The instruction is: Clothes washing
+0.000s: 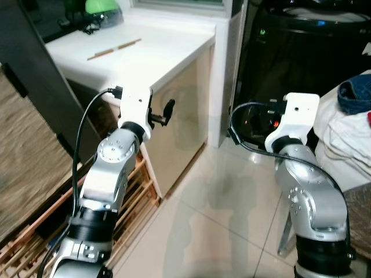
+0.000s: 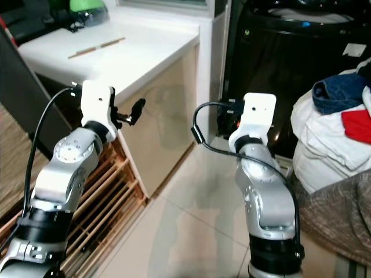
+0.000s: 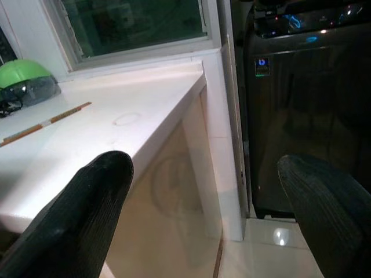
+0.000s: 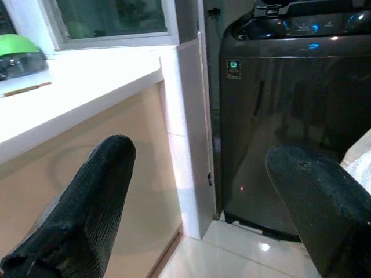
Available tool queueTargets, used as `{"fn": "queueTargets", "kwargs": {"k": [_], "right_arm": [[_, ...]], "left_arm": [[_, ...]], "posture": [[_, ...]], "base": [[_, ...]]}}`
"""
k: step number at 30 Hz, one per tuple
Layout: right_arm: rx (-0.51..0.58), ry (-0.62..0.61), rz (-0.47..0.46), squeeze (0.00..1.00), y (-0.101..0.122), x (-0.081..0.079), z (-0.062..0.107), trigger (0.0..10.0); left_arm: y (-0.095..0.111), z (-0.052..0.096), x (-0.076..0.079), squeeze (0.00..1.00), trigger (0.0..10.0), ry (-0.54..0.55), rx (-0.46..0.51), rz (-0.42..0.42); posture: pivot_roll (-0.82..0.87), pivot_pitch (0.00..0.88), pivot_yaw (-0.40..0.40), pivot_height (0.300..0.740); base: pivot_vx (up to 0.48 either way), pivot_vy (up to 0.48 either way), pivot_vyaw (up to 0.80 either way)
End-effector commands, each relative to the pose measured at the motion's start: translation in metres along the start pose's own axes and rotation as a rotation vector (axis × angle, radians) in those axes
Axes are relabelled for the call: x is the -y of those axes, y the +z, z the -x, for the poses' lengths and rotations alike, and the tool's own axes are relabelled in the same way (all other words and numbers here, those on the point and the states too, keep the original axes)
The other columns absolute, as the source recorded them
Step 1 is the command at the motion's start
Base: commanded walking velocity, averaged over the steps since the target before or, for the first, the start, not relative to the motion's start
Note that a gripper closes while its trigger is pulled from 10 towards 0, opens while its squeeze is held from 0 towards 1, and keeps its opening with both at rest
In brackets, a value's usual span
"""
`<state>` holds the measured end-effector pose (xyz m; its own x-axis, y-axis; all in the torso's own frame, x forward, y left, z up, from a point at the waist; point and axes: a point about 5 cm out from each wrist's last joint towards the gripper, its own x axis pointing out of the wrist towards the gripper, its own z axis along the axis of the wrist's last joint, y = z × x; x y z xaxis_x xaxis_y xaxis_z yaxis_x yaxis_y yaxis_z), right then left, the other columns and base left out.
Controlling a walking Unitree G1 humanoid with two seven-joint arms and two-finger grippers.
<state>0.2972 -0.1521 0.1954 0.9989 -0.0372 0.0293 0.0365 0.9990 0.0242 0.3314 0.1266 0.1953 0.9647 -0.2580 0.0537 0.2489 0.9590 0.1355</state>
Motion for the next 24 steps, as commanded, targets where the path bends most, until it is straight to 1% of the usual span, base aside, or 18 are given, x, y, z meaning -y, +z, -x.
{"fn": "queueTargets", "kwargs": {"k": [1, 7, 8, 12, 16, 21, 24], "right_arm": [[-0.005, 0.015, 0.003, 0.00, -0.001, -0.005, -0.002, 10.0], [-0.017, 0.030, 0.015, 0.00, -0.004, -0.007, -0.003, 10.0], [-0.020, 0.034, 0.018, 0.00, -0.006, -0.008, -0.003, 10.0], [-0.027, 0.049, 0.028, 0.00, -0.008, -0.010, -0.002, 10.0], [-0.020, 0.059, 0.030, 0.00, -0.006, -0.013, -0.002, 10.0], [-0.020, 0.053, 0.026, 0.00, -0.006, -0.012, -0.001, 10.0], [-0.023, 0.047, 0.019, 0.00, -0.006, -0.010, -0.001, 10.0]], "left_arm": [[0.001, 0.000, -0.005, 0.00, 10.0, 0.016, 0.001, 0.000], [-0.004, 0.004, -0.005, 0.00, 10.0, 0.021, -0.007, 0.007], [-0.005, 0.006, -0.005, 0.00, 10.0, 0.023, -0.011, 0.011], [-0.009, 0.009, -0.004, 0.00, 10.0, 0.033, -0.021, 0.014], [-0.007, 0.011, -0.001, 0.00, 10.0, 0.015, -0.009, -0.010], [-0.003, 0.010, 0.000, 0.00, 10.0, 0.010, 0.003, -0.010], [-0.001, 0.008, -0.001, 0.00, 10.0, 0.008, 0.007, -0.014]], "posture": [[-0.05, 0.000, 0.096, 0.740], [-0.03, 0.000, 0.081, 0.740], [-0.03, 0.000, 0.065, 0.740], [-0.03, 0.000, 0.061, 0.740], [-0.03, 0.000, 0.054, 0.740], [-0.04, 0.000, 0.063, 0.740], [-0.03, 0.000, 0.064, 0.740]], "base": [[0.337, 0.000, 0.00], [0.341, 0.000, 0.00], [0.345, 0.000, 0.00], [0.342, 0.000, 0.00], [0.342, 0.000, 0.00], [0.344, 0.000, 0.00], [0.342, 0.000, -0.65]]}}
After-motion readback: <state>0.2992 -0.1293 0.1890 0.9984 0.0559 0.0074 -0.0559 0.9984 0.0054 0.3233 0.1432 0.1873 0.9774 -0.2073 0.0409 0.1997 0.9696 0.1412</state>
